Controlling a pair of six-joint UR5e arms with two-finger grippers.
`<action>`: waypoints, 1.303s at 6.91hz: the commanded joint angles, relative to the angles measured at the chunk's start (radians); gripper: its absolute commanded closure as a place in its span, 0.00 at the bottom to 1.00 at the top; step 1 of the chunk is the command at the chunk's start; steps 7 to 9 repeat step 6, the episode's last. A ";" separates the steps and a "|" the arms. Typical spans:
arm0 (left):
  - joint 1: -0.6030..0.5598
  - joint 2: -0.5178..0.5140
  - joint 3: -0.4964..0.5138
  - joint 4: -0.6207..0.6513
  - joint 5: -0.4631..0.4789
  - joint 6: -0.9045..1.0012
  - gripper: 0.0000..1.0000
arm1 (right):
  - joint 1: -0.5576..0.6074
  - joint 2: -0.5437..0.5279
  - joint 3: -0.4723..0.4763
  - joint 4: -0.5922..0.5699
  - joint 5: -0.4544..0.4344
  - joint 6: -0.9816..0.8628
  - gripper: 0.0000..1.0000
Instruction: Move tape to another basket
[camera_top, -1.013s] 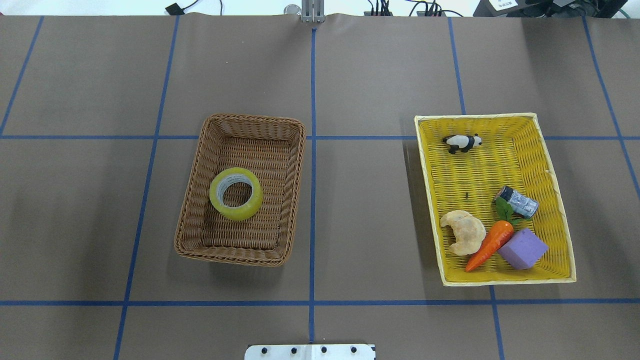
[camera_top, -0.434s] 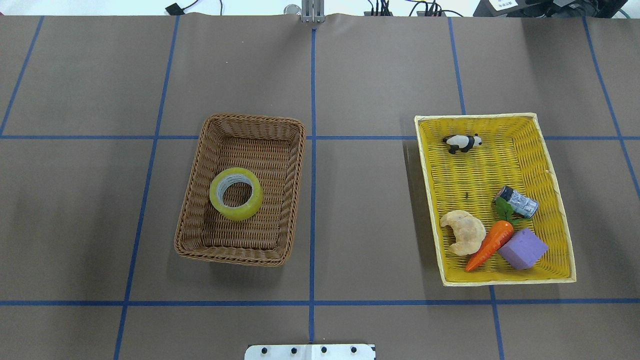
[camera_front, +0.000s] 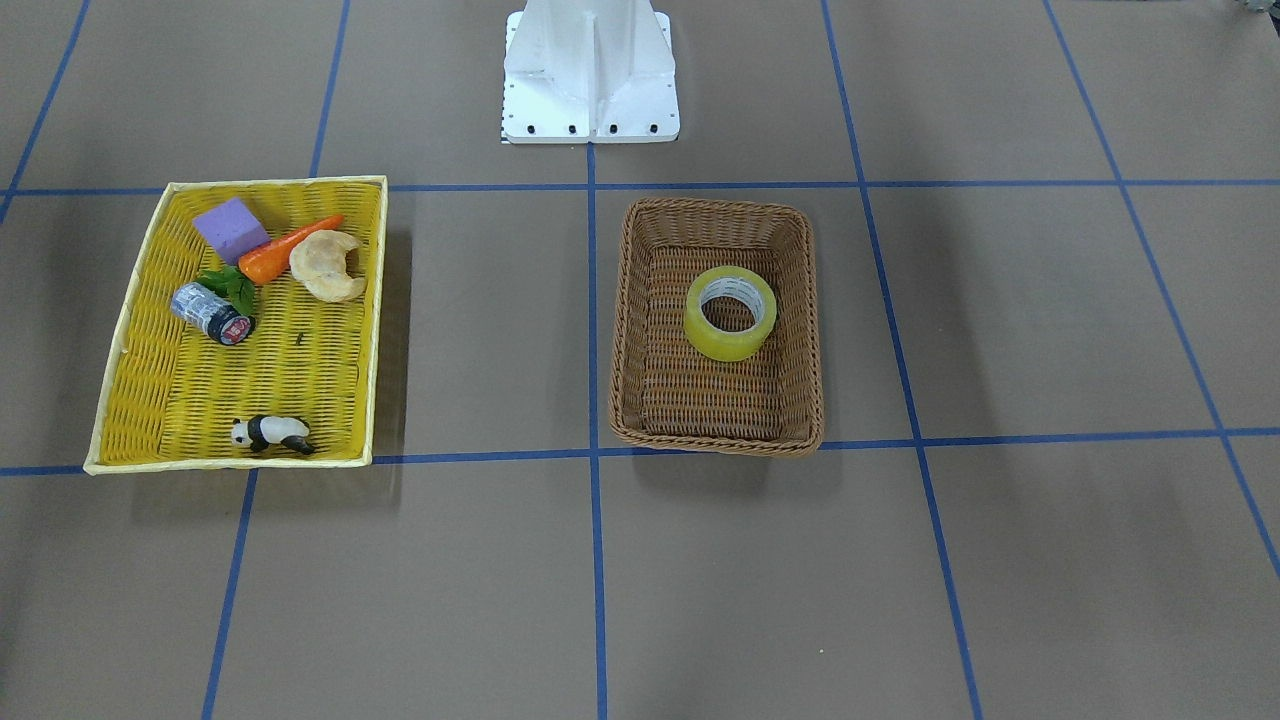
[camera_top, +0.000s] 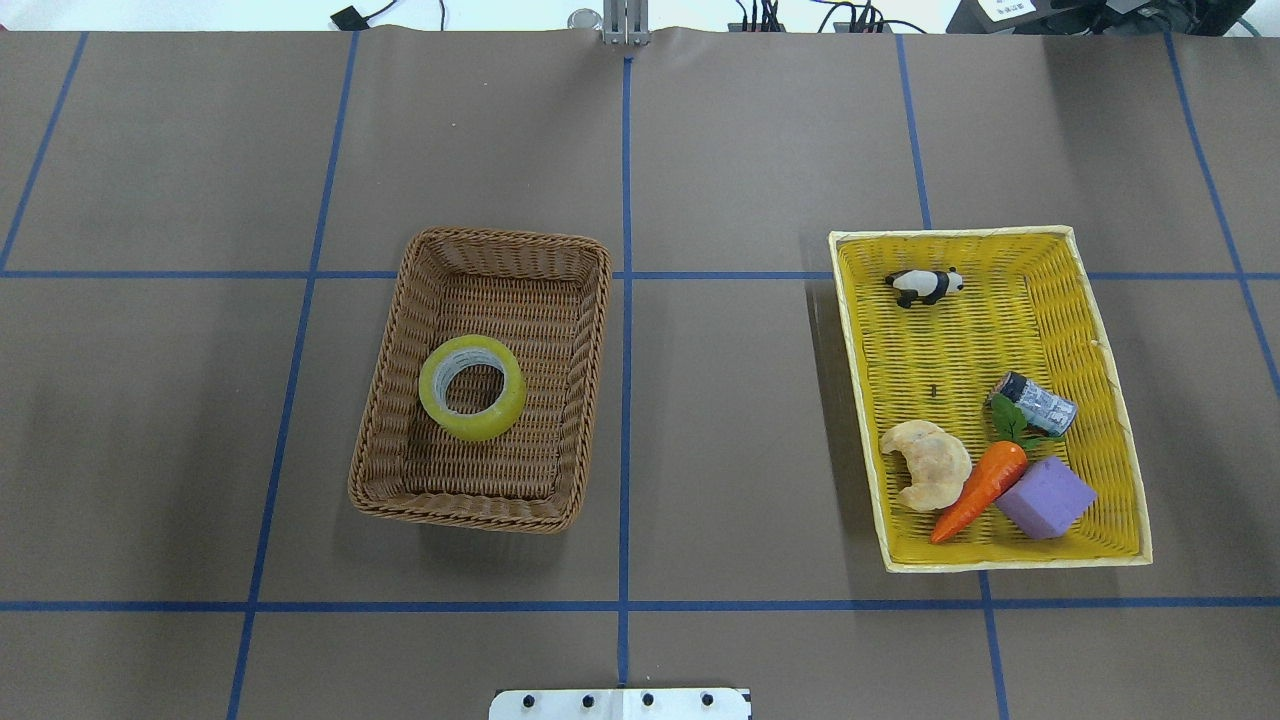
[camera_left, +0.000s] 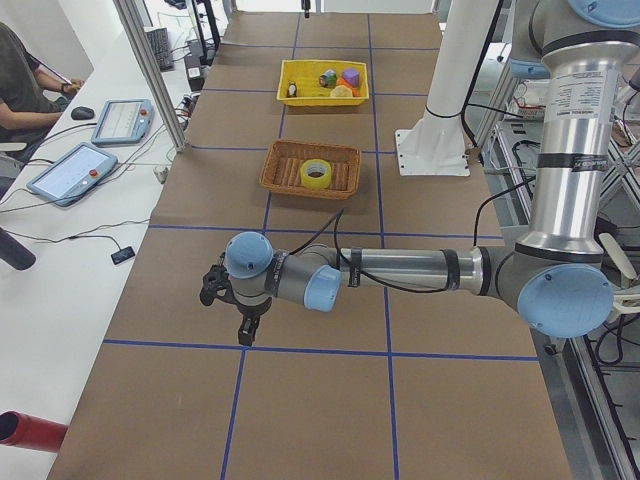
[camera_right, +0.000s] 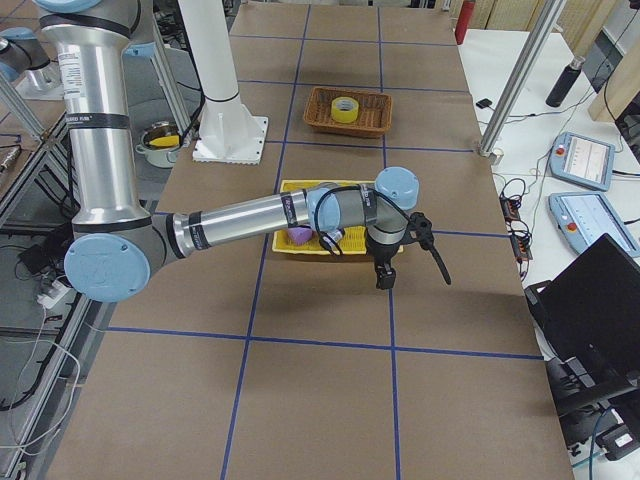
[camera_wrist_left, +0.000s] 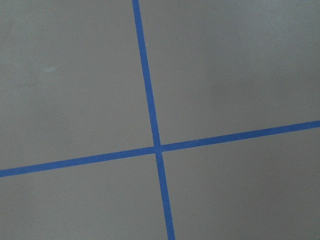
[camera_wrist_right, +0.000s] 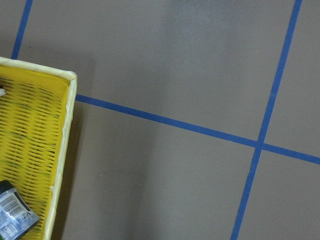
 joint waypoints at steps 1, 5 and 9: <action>0.000 -0.001 -0.015 -0.009 -0.003 -0.001 0.02 | -0.001 0.000 0.000 0.004 0.000 0.000 0.00; 0.000 0.000 -0.010 -0.021 -0.003 -0.001 0.02 | -0.001 0.000 0.005 0.006 0.003 0.000 0.00; 0.000 0.000 -0.009 -0.023 -0.003 0.007 0.02 | -0.001 0.000 0.003 0.006 0.011 0.000 0.00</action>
